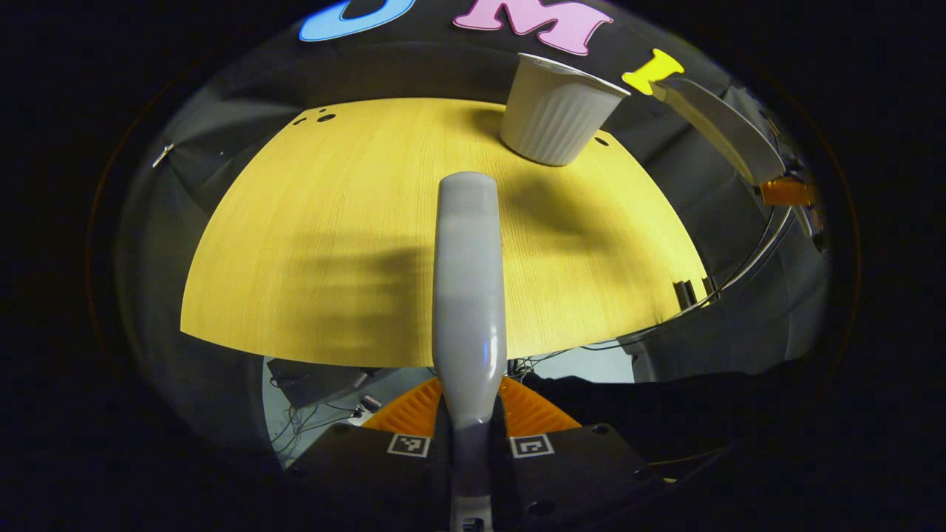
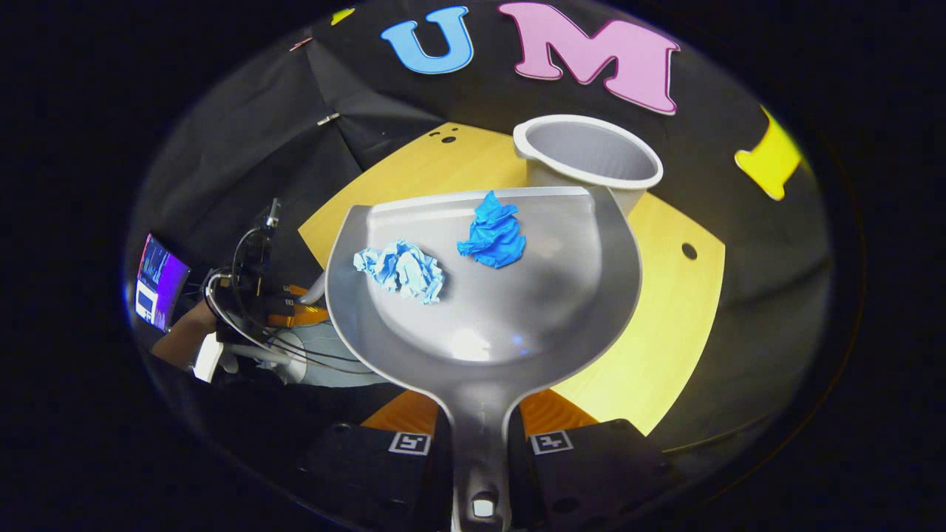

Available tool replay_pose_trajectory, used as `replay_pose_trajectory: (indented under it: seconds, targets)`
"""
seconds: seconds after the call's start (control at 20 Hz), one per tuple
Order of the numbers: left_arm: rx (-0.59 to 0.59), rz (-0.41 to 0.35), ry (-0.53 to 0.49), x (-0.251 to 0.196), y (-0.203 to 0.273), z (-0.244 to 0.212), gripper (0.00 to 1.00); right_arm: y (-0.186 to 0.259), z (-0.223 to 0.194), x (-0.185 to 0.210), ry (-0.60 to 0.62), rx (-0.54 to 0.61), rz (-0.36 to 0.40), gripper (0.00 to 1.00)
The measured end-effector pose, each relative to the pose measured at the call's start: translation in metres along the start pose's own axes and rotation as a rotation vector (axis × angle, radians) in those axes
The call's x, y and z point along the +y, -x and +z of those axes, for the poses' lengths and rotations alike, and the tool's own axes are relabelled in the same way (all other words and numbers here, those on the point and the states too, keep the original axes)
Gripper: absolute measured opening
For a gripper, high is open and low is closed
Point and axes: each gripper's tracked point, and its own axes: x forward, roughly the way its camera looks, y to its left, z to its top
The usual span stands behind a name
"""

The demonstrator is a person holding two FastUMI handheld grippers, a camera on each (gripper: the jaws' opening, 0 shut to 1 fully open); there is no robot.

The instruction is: Pick up the small broom and dustpan from the desktop, sweep the trash into the dustpan with the broom, and then empty the trash into the garbage bin.

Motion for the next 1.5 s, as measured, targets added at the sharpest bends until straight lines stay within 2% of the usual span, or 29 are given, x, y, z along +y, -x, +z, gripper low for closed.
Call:
replay_pose_trajectory:
  seconds: [0.05, 0.35, 0.4, 0.45, 0.6, 0.65, 0.7, 0.8, 0.85, 0.9, 1.05, 1.15, 1.25, 1.3, 1.35, 1.45, 1.5]
  targets:
    - [-0.013, 0.009, 0.028, -0.003, 0.002, 0.006, 0.25, 0.002, 0.007, -0.012, 0.039, -0.006, -0.008, 0.34]
    - [-0.074, 0.06, 0.155, -0.034, -0.004, 0.035, 0.25, -0.003, 0.073, -0.065, 0.162, -0.072, 0.027, 0.34]
    - [-0.083, 0.055, 0.181, -0.04, -0.004, 0.041, 0.25, -0.01, 0.085, -0.075, 0.194, -0.093, 0.014, 0.27]
    - [-0.1, 0.052, 0.212, -0.045, -0.005, 0.047, 0.22, -0.02, 0.095, -0.086, 0.221, -0.11, -0.002, 0.34]
    - [-0.135, 0.058, 0.284, -0.053, -0.001, 0.063, 0.25, -0.04, 0.119, -0.097, 0.21, -0.141, 0.004, 0.34]
    - [-0.15, 0.062, 0.287, -0.053, 0.001, 0.071, 0.25, -0.046, 0.128, -0.102, 0.199, -0.151, -0.003, 0.27]
    - [-0.159, 0.064, 0.29, -0.052, 0.003, 0.077, 0.25, -0.052, 0.134, -0.107, 0.19, -0.159, -0.017, 0.34]
    - [-0.161, 0.049, 0.293, -0.052, 0.008, 0.086, 0.29, -0.066, 0.149, -0.121, 0.174, -0.173, -0.058, 0.34]
    - [-0.169, 0.035, 0.281, -0.052, 0.011, 0.09, 0.25, -0.07, 0.156, -0.128, 0.174, -0.177, -0.084, 0.27]
    - [-0.175, 0.023, 0.262, -0.048, 0.013, 0.1, 0.25, -0.073, 0.162, -0.136, 0.178, -0.184, -0.12, 0.34]
    - [-0.183, 0.014, 0.192, -0.027, 0.015, 0.126, 0.25, -0.079, 0.179, -0.154, 0.145, -0.206, -0.221, 0.34]
    - [-0.185, -0.019, 0.165, -0.015, 0.018, 0.141, 0.25, -0.078, 0.186, -0.165, 0.095, -0.218, -0.289, 0.34]
    - [-0.176, -0.039, 0.138, 0.001, 0.02, 0.147, 0.25, -0.078, 0.188, -0.185, 0.118, -0.202, -0.407, 0.34]
    - [-0.175, -0.049, 0.122, 0.011, 0.021, 0.15, 0.25, -0.076, 0.186, -0.195, 0.143, -0.185, -0.473, 0.25]
    - [-0.172, -0.062, 0.113, 0.02, 0.021, 0.153, 0.25, -0.077, 0.184, -0.203, 0.166, -0.164, -0.533, 0.34]
    - [-0.159, -0.091, 0.1, 0.036, 0.019, 0.153, 0.25, -0.075, 0.176, -0.216, 0.205, -0.123, -0.641, 0.34]
    - [-0.149, -0.099, 0.087, 0.044, 0.016, 0.153, 0.29, -0.073, 0.174, -0.222, 0.225, -0.11, -0.688, 0.34]
